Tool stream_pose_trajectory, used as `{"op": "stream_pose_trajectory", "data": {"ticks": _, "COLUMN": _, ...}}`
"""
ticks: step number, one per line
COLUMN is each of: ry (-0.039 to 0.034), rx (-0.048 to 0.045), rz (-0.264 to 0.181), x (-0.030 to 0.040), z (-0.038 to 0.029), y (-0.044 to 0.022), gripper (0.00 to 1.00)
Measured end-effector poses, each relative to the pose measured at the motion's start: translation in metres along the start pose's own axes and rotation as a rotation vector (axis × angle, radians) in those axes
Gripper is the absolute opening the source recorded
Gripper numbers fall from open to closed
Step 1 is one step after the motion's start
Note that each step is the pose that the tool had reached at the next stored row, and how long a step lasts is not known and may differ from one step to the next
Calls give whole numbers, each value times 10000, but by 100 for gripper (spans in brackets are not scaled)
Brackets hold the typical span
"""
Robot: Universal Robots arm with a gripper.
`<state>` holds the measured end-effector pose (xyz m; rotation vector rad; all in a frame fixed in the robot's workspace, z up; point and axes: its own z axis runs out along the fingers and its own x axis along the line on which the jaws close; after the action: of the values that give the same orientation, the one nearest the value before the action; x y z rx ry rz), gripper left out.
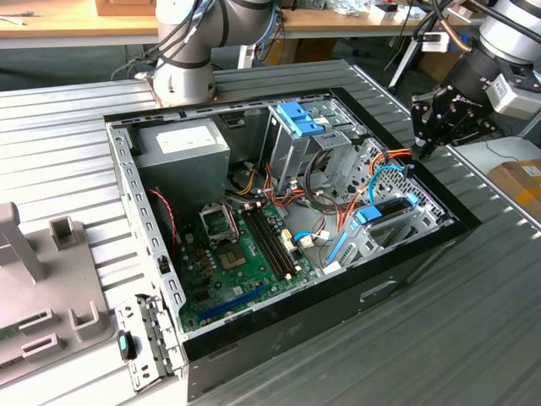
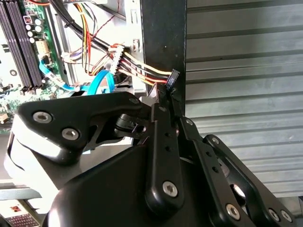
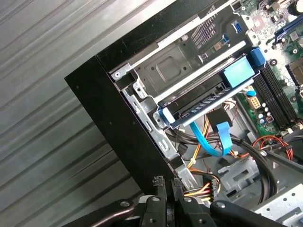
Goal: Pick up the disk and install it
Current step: 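Insert the first disk wire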
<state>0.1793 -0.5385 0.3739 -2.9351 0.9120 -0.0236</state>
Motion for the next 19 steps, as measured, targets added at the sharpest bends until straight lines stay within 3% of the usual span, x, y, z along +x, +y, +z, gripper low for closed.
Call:
{"op": "stream_pose_trajectory", "data": {"ticks": 8, "ry": 0, "rx": 1, "rz": 0, "x": 0, "z": -4, "y": 0, "gripper": 16}}
{"op": "stream_pose_trajectory", "data": {"ticks": 11, "ry": -32, "rx": 101, "rz": 2, "x": -38, "z": -85, "y": 19, "gripper": 16}}
{"op": "stream_pose_trajectory", "data": {"ticks": 14, "ry": -64, "rx": 206, "rz": 4, "x": -97, "z": -100, "y": 60, "gripper": 16}}
{"op": "stream_pose_trajectory", "data": {"ticks": 19, "ry": -63, "rx": 205, "rz": 3, "x": -102, "z": -114, "y": 62, "gripper": 16}}
